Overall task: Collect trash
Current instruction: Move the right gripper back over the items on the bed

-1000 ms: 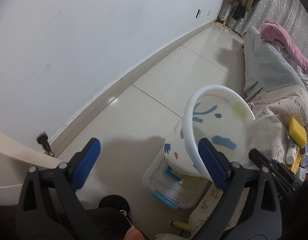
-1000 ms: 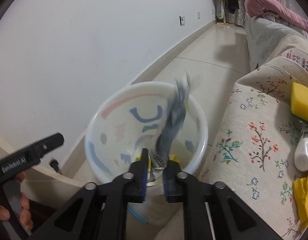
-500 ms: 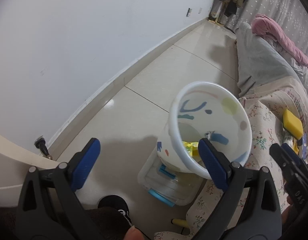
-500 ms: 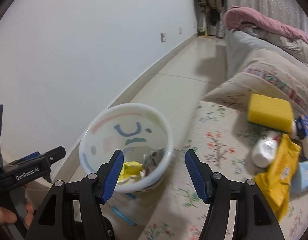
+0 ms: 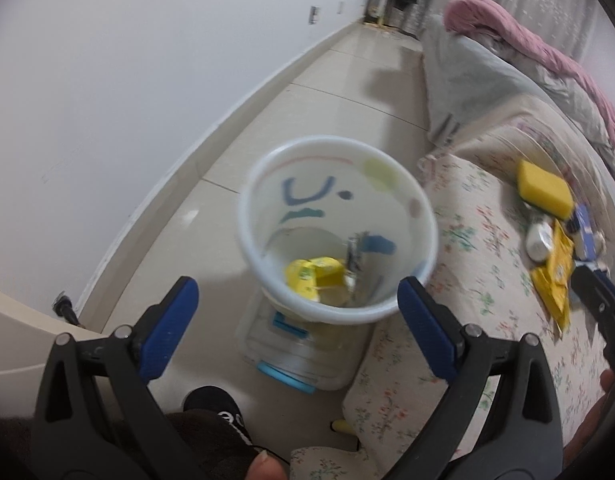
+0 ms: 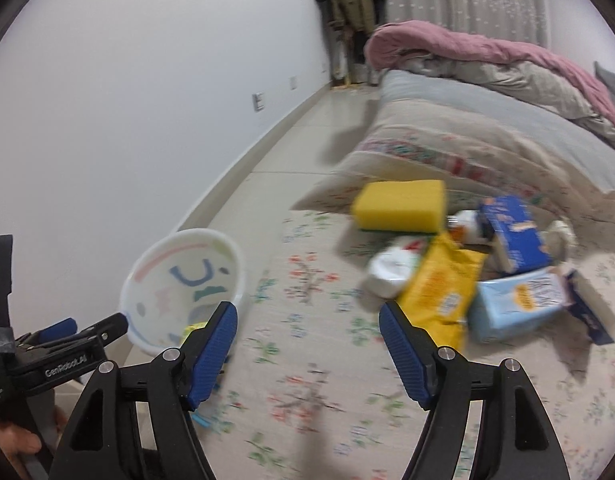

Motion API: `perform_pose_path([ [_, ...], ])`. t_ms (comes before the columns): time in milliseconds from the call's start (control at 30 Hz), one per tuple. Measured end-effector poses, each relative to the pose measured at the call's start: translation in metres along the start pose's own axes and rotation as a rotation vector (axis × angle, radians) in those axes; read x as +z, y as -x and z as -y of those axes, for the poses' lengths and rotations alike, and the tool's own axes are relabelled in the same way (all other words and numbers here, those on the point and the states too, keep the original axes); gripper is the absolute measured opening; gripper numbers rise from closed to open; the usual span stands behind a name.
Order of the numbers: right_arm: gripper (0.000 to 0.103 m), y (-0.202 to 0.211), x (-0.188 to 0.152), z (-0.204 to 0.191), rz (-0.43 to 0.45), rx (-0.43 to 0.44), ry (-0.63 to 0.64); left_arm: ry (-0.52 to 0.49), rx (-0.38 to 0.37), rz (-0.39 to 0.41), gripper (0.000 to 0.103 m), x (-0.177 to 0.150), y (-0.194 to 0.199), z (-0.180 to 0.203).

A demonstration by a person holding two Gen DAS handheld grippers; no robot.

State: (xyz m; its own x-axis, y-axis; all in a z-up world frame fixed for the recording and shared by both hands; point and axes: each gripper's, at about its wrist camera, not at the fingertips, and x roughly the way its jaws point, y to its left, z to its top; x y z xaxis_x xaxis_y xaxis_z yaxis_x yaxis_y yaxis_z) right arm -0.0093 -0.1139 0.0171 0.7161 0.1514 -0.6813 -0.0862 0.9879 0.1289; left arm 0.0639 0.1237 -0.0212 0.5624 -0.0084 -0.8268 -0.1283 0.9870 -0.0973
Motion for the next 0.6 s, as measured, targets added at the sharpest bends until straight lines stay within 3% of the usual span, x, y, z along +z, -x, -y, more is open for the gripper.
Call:
perform_pose_path([
  [200, 0.077, 0.021, -0.005, 0.039, 0.032, -0.09, -0.039, -0.053, -0.039, 0.005, 0.099, -0.003, 0.005, 0.027],
  [600, 0.078, 0.028, -0.028, 0.122, 0.015, -0.236, -0.164, -0.135, -0.07, -0.015, 0.099, -0.01, 0.001, 0.081],
])
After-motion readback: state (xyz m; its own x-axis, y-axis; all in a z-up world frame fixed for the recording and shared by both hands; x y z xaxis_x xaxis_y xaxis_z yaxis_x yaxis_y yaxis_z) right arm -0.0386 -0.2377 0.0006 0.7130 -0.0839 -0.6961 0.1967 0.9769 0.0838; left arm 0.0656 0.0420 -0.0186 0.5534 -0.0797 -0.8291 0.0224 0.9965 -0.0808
